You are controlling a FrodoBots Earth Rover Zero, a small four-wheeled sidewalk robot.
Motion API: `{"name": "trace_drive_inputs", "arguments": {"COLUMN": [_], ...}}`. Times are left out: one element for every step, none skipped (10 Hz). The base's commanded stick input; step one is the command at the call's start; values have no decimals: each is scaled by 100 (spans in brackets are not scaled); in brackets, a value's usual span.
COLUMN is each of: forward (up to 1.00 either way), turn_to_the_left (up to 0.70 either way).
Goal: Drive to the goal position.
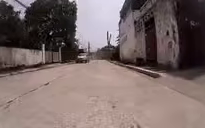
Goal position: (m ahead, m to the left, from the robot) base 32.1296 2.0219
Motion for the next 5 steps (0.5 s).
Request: {"name": "trace_drive_inputs", "arguments": {"forward": [100,100,100,100,100], "turn_to_the_left": [0,0,0,0,0]}}
